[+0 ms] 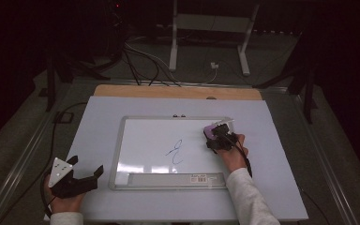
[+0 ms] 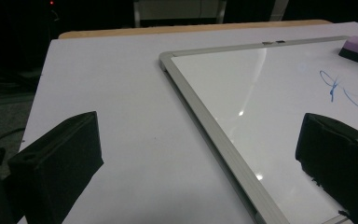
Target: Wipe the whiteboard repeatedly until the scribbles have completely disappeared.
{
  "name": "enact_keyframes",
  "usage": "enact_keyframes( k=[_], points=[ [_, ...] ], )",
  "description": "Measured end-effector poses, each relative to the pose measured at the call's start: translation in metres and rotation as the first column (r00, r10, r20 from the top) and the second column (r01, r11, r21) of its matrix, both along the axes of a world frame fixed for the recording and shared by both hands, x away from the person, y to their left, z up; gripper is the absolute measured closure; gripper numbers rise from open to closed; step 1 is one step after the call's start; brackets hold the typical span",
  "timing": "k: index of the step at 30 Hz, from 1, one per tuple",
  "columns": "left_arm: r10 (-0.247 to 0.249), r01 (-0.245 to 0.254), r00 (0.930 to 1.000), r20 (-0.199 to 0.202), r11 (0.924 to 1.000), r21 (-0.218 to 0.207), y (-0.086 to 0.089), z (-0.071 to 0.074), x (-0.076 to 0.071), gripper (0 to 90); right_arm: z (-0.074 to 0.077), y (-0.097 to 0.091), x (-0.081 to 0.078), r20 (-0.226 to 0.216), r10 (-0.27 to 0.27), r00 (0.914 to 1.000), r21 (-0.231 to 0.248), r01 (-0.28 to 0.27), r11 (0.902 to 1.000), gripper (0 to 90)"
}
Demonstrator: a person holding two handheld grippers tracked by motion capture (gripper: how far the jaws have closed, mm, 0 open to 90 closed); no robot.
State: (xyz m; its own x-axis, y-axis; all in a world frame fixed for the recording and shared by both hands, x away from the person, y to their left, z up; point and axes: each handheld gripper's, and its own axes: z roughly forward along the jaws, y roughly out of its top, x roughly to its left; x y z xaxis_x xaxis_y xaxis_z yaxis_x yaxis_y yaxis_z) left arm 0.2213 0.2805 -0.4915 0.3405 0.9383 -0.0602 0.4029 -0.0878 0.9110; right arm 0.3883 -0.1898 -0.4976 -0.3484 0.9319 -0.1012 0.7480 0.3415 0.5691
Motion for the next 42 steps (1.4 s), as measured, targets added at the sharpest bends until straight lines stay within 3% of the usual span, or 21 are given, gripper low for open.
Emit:
enact_keyframes(
  k=[4, 25, 42],
  points=[
    [-0.002, 0.002, 1.0000, 0.000, 1.0000, 0.001, -0.001, 0.000, 0.000, 1.3, 0.000, 0.005, -0.001, 0.000, 0.012, 0.9999, 0.000, -0.012, 0.9999, 40.3],
    [-0.004, 0.004, 1.0000, 0.001, 1.0000, 0.001, -0.001, 0.000, 0.001, 1.3, 0.000, 0.069, 0.004, -0.010, 0.118, 0.9929, -0.009, -0.118, 0.9930, 40.3],
    [-0.005, 0.005, 1.0000, 0.002, 1.0000, -0.002, 0.000, 0.000, 0.001, 1.3, 0.001, 0.109, 0.004, -0.020, 0.207, 0.9781, -0.013, -0.207, 0.9782, 40.3]
  ],
)
